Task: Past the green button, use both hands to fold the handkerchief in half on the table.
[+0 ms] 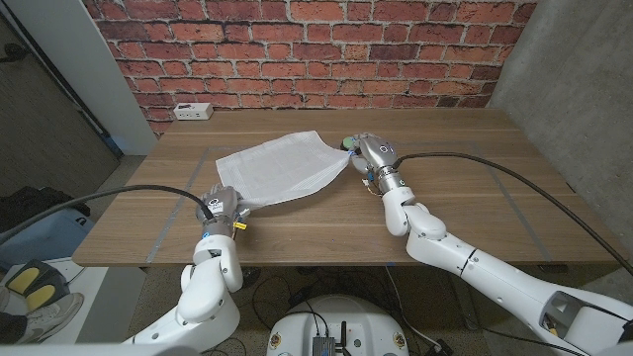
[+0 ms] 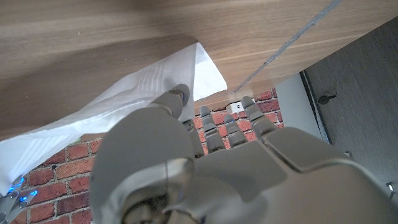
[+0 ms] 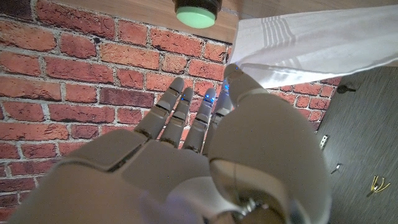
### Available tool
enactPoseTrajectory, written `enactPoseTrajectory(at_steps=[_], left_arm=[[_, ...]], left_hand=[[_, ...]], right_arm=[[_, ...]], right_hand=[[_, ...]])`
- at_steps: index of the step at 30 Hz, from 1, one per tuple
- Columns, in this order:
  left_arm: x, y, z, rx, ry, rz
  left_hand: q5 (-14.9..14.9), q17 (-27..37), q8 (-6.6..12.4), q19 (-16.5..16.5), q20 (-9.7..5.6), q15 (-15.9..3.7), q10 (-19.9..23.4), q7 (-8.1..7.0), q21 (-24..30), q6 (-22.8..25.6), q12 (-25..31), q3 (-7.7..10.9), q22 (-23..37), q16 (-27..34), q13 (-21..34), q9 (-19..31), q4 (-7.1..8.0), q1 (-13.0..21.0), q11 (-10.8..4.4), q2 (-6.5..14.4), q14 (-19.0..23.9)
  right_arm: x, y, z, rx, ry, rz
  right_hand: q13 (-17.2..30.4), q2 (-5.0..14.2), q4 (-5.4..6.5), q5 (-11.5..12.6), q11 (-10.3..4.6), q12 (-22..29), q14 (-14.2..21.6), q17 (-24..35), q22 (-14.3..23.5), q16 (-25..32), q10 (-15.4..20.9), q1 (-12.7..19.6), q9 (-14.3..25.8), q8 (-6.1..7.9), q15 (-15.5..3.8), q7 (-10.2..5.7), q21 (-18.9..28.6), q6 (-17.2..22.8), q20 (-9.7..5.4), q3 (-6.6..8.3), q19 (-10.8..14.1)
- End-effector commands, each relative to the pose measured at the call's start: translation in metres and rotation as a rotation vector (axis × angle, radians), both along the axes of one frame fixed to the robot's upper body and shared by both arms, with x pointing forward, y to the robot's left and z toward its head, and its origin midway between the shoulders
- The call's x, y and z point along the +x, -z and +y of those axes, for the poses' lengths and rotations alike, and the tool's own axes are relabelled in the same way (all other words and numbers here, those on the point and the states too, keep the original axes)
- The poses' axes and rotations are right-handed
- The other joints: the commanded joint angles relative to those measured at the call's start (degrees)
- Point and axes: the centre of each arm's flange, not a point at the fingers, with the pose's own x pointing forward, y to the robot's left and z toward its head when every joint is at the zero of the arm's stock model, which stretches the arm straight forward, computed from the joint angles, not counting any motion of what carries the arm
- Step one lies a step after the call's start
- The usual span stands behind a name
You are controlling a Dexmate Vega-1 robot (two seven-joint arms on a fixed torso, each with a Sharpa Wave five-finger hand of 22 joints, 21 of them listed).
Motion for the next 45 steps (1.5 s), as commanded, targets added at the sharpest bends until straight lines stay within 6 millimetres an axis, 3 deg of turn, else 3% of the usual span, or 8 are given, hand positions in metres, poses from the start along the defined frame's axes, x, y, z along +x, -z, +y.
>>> enactPoseTrajectory(at_steps=[1,10,16,23,34,45], left_arm=[[-0.016,-0.021,-0.010,0.011,0.091,-0.012],[-0.036,-0.024,-0.020,0.043,0.121,0.047],[-0.045,-0.020,-0.020,0.027,0.151,0.062],[-0.055,-0.018,-0.019,-0.011,0.244,0.082],[-0.071,-0.015,-0.015,-0.073,0.391,0.056],[-0.083,-0.016,-0.012,-0.068,0.379,0.018]], left_hand=[[0.05,0.16,1.17,-0.76,0.31,0.44,-0.69,8.18,-0.29,7.61,-0.13,0.82,0.29,-0.13,0.18,1.21,-0.39,1.07,0.14,-0.25,-0.67],[-0.16,0.02,3.72,-1.18,0.44,0.75,0.10,7.82,-0.30,9.30,0.33,1.46,0.32,0.06,0.23,3.02,-1.28,1.27,0.02,-1.06,-1.01],[-0.43,-0.20,5.24,-1.25,0.56,0.62,1.13,8.88,-0.25,10.93,0.69,1.98,0.30,0.18,0.20,3.71,-2.38,1.69,-0.05,-1.85,-0.72],[-1.02,-0.36,5.80,-1.19,0.49,0.41,2.42,9.92,-0.16,12.71,1.06,2.66,0.26,0.36,0.14,2.88,-3.40,2.19,0.15,-2.57,-0.18],[-1.70,-0.41,6.14,-1.22,0.71,0.17,3.35,10.66,-0.10,13.23,1.26,3.36,0.24,0.50,0.08,2.62,-3.86,2.48,0.28,-2.97,0.38],[-2.12,-0.42,6.48,-1.15,0.91,-0.19,4.20,10.89,-0.01,13.75,1.41,4.08,0.22,0.68,0.03,2.41,-4.09,2.65,0.20,-3.44,1.21]], right_arm=[[-0.011,0.003,-0.018,0.063,0.019,-0.026],[-0.025,0.002,-0.036,0.135,0.052,-0.059],[-0.031,0.002,-0.043,0.166,0.051,-0.061],[-0.039,0.000,-0.044,0.168,0.036,-0.070],[-0.055,0.000,-0.049,0.189,0.020,-0.107],[-0.058,-0.005,-0.048,0.186,0.006,-0.132]], right_hand=[[0.26,-0.12,0.31,0.28,0.11,-0.24,0.51,-0.04,0.28,-0.37,0.55,0.20,0.24,0.25,-8.87,0.16,0.34,0.63,0.05,0.28,0.36],[0.28,-0.07,0.47,0.33,0.31,-0.51,0.57,-0.06,0.29,-0.66,0.49,0.01,0.23,0.24,-8.85,0.13,0.32,0.65,0.09,0.44,0.43],[0.29,-0.04,0.50,0.33,0.43,-0.68,0.47,-0.02,0.29,-0.81,0.38,-0.02,0.23,0.22,-8.81,0.09,0.30,0.61,0.09,0.47,0.45],[0.30,-0.36,0.18,0.35,0.59,-0.87,0.33,-0.17,0.29,-1.23,0.38,0.23,0.22,0.35,-8.44,0.10,0.26,0.96,0.39,0.73,0.46],[0.30,-1.38,-0.41,0.24,1.07,-1.06,0.70,-0.38,0.25,-1.71,0.67,0.60,0.17,0.86,-8.19,0.56,0.20,2.17,0.71,1.18,0.58],[0.32,-2.10,-0.49,0.04,1.21,-1.16,0.83,-0.38,0.22,-2.13,1.06,0.56,0.11,1.17,-8.06,0.87,0.01,2.84,1.05,1.58,0.41]])
